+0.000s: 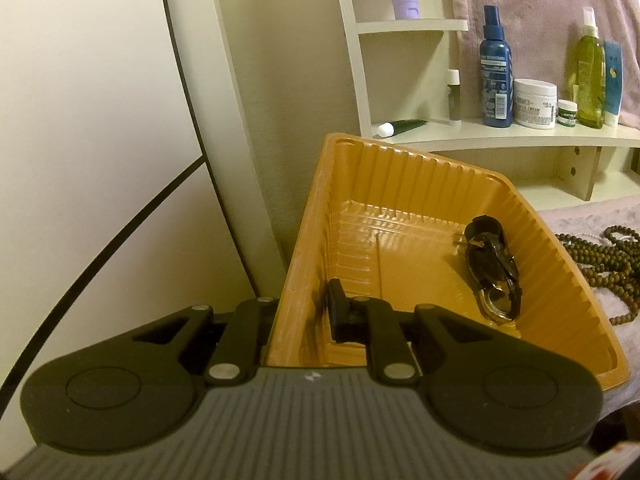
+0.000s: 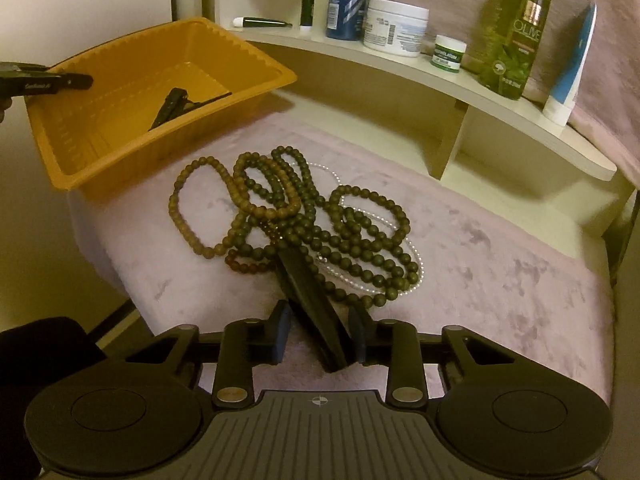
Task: Organize jewelry
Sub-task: 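Grasp a black hair clip from the pile with the right gripper, then carry the clip into the tray and open the right gripper while the left holds the tray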
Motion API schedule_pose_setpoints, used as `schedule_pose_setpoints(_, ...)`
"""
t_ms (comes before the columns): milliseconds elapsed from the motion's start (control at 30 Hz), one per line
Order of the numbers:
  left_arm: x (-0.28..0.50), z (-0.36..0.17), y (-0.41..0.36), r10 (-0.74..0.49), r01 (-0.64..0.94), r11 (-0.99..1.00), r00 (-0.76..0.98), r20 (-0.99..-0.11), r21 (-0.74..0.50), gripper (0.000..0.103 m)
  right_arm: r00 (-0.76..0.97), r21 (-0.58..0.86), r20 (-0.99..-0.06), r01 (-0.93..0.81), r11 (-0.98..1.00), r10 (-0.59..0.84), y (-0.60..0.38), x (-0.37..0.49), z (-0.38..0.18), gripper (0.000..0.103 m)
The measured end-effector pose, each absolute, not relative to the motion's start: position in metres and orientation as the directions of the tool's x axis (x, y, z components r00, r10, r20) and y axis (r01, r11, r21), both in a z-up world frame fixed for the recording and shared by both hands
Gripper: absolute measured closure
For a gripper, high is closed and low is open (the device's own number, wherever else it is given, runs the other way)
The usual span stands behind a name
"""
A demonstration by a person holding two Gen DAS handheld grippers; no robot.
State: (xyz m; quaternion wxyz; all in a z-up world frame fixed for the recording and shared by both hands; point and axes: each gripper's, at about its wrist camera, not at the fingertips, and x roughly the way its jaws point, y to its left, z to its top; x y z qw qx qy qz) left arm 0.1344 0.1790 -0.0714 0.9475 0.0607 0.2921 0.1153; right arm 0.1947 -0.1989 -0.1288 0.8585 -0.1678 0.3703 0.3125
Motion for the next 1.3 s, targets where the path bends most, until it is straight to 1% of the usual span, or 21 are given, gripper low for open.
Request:
schedule_pose_setpoints(100, 0.135, -0.071, 0.178, 0.256, -0.184, 0.965, 0.802, -0.54, 0.186, 0.087, 0.527, -0.067, -0.744, -0.671, 0.739, 0.411, -0.196, 0.193, -0.129, 0.078)
schedule_pose_setpoints(267, 0.135, -0.071, 0.178, 0.257, -0.184, 0.965, 0.802, -0.54, 0.187, 0.087, 0.514, -0.059, -0.752, -0.675, 0.735, 0.412, -0.194, 0.193, -0.128, 0.082)
schedule_pose_setpoints(467, 0.135, -0.071, 0.178, 0.257, -0.183, 0.965, 0.802, -0.54, 0.186, 0.087, 0.483, 0.101, -0.74, -0.61, 0.786, 0.469, -0.206, 0.201, -0.121, 0.084)
schedule_pose_setpoints(600, 0.135, -0.071, 0.178, 0.257, -0.184, 0.965, 0.802, -0.539, 0.186, 0.087, 0.479, 0.183, -0.717, -0.573, 0.799, 0.507, -0.211, 0.205, -0.114, 0.084)
schedule_pose_setpoints(733, 0.135, -0.071, 0.178, 0.257, -0.184, 0.965, 0.802, -0.539, 0.187, 0.087, 0.478, 0.212, -0.7, -0.571, 0.793, 0.531, -0.207, 0.206, -0.105, 0.084)
schedule_pose_setpoints(1067, 0.134, -0.071, 0.178, 0.257, -0.184, 0.965, 0.802, -0.539, 0.186, 0.087, 0.471, 0.257, -0.612, -0.642, 0.723, 0.636, -0.169, 0.214, -0.075, 0.084)
schedule_pose_setpoints(1300, 0.135, -0.072, 0.178, 0.257, -0.184, 0.965, 0.802, -0.538, 0.187, 0.087, 0.417, 0.31, -0.561, -0.695, 0.649, 0.715, -0.131, 0.216, -0.066, 0.084)
